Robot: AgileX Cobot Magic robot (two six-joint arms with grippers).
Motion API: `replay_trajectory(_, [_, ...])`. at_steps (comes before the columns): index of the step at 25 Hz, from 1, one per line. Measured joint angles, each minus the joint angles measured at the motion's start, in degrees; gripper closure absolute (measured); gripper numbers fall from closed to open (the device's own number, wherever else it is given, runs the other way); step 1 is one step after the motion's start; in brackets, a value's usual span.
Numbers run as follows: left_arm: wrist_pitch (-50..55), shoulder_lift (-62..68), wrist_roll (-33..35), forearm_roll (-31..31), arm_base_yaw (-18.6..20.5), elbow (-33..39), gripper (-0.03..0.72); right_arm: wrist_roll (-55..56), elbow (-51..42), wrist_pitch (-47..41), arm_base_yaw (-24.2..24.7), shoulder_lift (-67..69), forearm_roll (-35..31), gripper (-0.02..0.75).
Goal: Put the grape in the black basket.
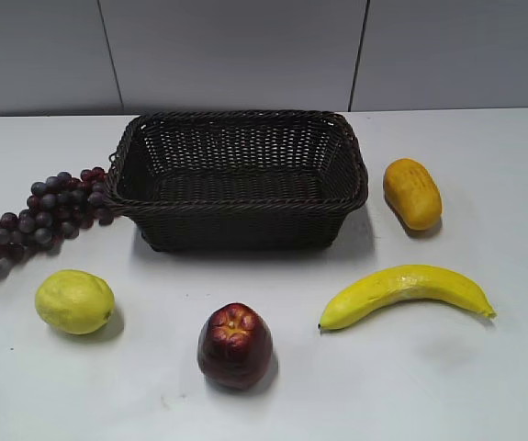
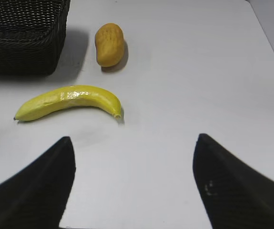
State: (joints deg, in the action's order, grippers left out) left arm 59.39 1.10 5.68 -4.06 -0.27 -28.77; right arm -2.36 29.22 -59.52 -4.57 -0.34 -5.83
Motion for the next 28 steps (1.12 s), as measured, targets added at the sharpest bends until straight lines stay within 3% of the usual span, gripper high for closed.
replay_trajectory(14, [-24.3, 41.1, -0.2, 0.0, 0.0, -5.7, 0.073, 0.0, 0.0, 0.0, 0.0, 0.0, 0.0, 0.153])
replay_trajectory(21, [-25.6, 65.4, 5.4, -4.1, -0.1, -18.3, 0.073, 0.0, 0.0, 0.0, 0.0, 0.0, 0.0, 0.153])
replay_trajectory(28, [-23.5, 85.1, 10.8, -6.8, -2.8, -31.1, 0.073, 0.0, 0.0, 0.0, 0.0, 0.0, 0.0, 0.153])
